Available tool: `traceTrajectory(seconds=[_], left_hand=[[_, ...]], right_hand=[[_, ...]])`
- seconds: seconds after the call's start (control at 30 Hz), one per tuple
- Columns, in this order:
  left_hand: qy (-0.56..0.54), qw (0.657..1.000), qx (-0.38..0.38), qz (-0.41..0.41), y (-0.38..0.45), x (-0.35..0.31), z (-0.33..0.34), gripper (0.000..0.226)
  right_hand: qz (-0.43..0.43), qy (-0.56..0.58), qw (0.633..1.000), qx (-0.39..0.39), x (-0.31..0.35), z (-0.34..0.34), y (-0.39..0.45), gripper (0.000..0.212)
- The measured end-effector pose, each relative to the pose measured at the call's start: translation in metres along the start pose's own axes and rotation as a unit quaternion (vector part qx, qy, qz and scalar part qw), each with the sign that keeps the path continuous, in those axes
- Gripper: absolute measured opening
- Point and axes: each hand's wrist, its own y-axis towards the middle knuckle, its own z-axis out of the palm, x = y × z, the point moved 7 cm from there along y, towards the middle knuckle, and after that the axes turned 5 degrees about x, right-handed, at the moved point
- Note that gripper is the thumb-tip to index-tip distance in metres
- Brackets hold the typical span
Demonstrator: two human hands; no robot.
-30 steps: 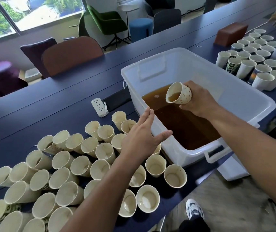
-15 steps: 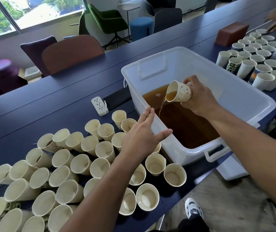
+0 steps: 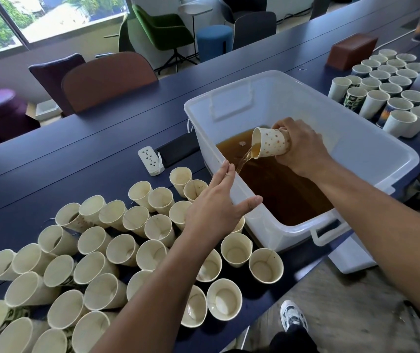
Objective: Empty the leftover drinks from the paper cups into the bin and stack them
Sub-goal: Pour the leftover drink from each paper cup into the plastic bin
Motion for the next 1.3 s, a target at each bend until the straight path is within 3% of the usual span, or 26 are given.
traceTrajectory(seconds=[0.57,0.73,0.87,1.17,1.3], left_hand=[[-0.022,1.000,0.000,0.002,-0.001,0.000,0.000,0.098],[-0.030,1.000,0.001,0.004,-0.001,0.000,0.000,0.097],[-0.026,1.000,0.001,0.000,-0.001,0.000,0.000,0.097],[-0.024,1.000,0.001,0.003,-0.001,0.000,-0.001,0.097],[-0.029,1.000,-0.002,0.005,-0.001,0.001,0.000,0.098]], right_hand=[[-0.044,-0.081,0.995,0.022,0.008,0.010,-0.001,0.056],[-0.053,-0.101,0.993,-0.014,0.009,0.004,-0.001,0.059],[-0.036,-0.118,0.992,0.012,0.005,0.009,-0.001,0.055],[-0.025,-0.145,0.989,-0.010,0.004,0.006,-0.001,0.057],[-0.021,-0.177,0.982,0.067,0.005,0.019,-0.001,0.055]])
